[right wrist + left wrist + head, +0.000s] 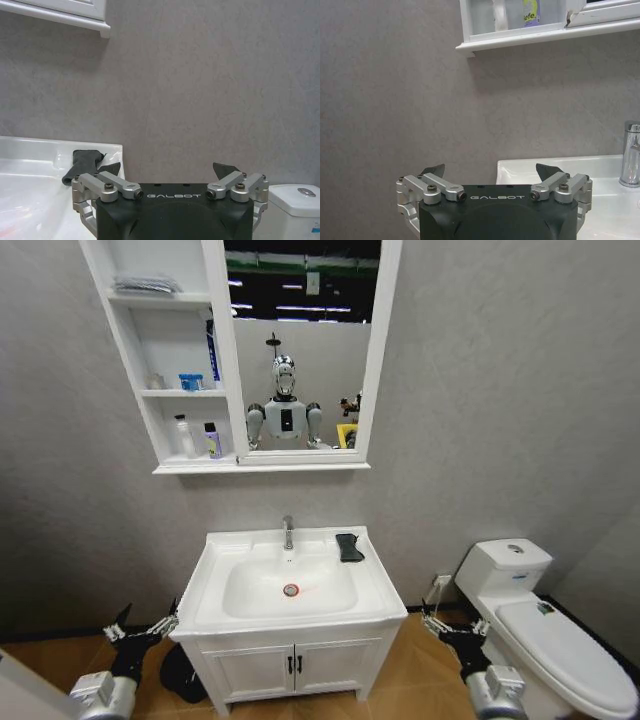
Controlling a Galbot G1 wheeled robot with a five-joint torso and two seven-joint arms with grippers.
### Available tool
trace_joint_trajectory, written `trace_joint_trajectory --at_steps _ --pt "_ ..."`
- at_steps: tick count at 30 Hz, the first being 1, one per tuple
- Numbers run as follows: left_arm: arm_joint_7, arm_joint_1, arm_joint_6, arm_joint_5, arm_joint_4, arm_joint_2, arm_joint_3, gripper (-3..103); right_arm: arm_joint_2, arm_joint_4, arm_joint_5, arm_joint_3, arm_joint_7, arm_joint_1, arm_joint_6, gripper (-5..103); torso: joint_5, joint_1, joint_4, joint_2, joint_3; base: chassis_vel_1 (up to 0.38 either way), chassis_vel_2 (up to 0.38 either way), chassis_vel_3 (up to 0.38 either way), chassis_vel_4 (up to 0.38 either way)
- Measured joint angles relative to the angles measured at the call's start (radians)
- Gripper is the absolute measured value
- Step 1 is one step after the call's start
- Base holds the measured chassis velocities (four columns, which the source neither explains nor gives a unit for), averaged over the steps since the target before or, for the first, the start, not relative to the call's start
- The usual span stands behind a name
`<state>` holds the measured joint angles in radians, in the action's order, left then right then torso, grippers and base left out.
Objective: Move facial cleanser and shampoo from washbasin to cabinet, then wipe washbasin with towel.
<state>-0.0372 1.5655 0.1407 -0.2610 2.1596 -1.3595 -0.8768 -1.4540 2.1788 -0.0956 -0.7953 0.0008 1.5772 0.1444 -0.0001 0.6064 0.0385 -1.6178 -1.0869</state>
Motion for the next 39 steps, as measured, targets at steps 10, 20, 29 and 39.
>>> trace_joint_trajectory --at_steps 10,20,29,39 --pt "-0.001 0.001 0.001 -0.001 -0.001 0.001 0.001 100 0.007 -0.032 0.005 0.014 0.011 -0.006 -0.005 100 -0.0001 0.001 0.0003 0.0 0.0 -0.18 0.187 0.195 -0.193" --pt "-0.002 0.001 0.002 -0.001 -0.001 0.001 0.002 100 0.125 -0.07 -0.083 0.043 0.1 -0.084 0.065 100 0.0001 0.001 0.0008 0.001 0.0 -0.116 0.124 0.093 -0.073" --pt "-0.002 0.002 0.002 -0.001 -0.001 0.001 0.002 100 0.294 -0.229 -0.292 0.189 0.162 -0.346 0.223 100 0.0005 -0.001 -0.0005 0.0 0.0 0.034 -0.024 -0.049 0.024" --pt "-0.002 0.001 0.002 -0.001 -0.001 0.001 0.002 100 0.425 -0.504 -0.444 0.452 0.148 -0.651 0.265 100 0.0004 0.001 -0.0002 0.0 0.0 0.0 0.0 0.0 0.0"
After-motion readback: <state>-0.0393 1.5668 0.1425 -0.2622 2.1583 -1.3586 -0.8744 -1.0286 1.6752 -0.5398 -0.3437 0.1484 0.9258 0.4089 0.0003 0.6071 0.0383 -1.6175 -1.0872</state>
